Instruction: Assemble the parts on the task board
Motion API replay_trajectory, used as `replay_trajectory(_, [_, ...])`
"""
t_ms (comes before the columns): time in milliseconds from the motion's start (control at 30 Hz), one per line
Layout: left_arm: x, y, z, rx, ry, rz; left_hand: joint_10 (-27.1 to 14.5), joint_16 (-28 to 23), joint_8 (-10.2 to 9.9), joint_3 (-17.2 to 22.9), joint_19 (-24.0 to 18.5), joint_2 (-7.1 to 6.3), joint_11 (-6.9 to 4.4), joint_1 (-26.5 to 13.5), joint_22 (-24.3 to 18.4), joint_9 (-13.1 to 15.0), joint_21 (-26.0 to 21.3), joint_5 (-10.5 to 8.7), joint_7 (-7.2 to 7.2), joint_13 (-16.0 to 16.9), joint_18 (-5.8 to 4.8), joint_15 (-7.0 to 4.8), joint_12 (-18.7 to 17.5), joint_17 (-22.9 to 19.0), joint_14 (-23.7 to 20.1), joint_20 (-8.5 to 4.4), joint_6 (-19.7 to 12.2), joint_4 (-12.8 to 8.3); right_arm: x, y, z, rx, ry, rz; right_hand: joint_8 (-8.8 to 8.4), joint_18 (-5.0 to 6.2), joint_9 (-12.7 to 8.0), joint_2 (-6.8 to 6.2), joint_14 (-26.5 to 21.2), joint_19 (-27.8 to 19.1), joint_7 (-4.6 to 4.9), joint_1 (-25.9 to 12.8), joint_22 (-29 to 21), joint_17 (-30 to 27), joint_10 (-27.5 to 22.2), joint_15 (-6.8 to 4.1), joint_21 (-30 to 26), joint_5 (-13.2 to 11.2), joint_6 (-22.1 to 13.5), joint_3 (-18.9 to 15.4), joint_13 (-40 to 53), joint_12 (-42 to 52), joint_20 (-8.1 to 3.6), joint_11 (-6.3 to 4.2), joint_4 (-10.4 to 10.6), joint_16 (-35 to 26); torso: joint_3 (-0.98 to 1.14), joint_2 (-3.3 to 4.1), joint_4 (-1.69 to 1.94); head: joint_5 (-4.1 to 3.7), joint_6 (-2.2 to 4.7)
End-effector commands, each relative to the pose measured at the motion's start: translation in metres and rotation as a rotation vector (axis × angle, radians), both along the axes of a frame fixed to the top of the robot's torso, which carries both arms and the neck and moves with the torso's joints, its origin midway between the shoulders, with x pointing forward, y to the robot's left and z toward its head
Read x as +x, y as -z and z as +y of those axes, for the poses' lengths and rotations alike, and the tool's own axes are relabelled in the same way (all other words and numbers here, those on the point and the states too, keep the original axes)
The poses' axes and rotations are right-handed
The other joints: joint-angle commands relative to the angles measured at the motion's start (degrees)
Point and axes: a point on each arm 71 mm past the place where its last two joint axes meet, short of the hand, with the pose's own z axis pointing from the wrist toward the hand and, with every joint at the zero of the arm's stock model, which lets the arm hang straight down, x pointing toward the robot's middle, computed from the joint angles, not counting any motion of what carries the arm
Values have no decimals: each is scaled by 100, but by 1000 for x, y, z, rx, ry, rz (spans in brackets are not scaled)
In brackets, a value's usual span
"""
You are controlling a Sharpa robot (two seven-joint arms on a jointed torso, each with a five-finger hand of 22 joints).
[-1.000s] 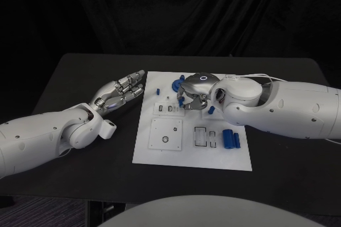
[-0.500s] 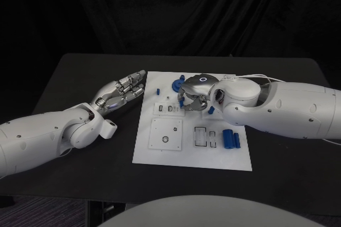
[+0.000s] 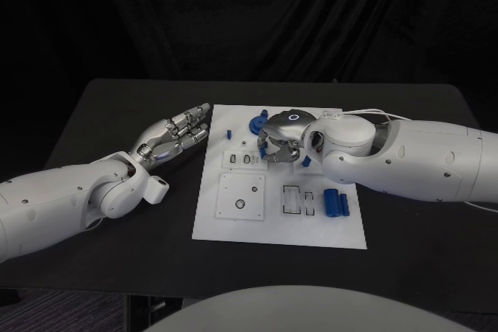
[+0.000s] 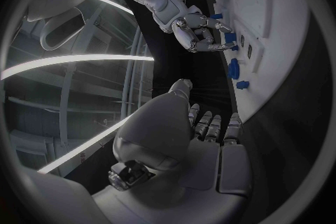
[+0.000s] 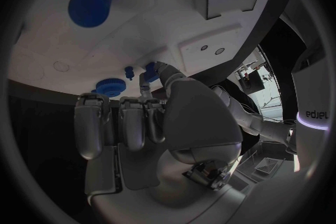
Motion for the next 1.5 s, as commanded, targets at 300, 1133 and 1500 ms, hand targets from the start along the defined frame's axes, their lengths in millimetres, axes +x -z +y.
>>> replay_trajectory(300, [-2,-3,-1,-41,22,-44,6,-21,-11,1,-15,58,-3,-8,8,1,0,13,19,3,101,5,31,-9,8,21,-3,-29,0,6,-1,-39,11,20,-171,37,-101,-51,615,333,8,-120,1338,1509,607,57,-83,-293,-189,38,1505,15,62,65,-85,17,-3,3,7,-2,1])
replay_trajectory(1133, [-1,-2,3,-29,-3,-54,8,-21,-9,-3,-12,29,6,-25,10,3,2,7,31,5,101,19,43,-9,8,27,11,-46,-1,0,-3,37,-15,-25,-428,42,-828,-147,615,326,-131,-369,1333,1509,607,-19,-109,-1070,-1443,-195,1505,15,5,-37,-46,17,-1,6,0,7,1])
replay_trajectory(1500, [-5,-7,6,21,-20,-138,48,-21,9,-166,22,-71,49,-258,30,14,29,-263,81,15,104,54,140,-9,8,99,149,163,-7,-23,-11,207,-61,-120,-391,23,-1110,-273,615,369,-179,-536,1358,1509,607,-72,-41,-1472,-1658,-435,1505,15,-49,-88,196,17,1,-7,34,36,1])
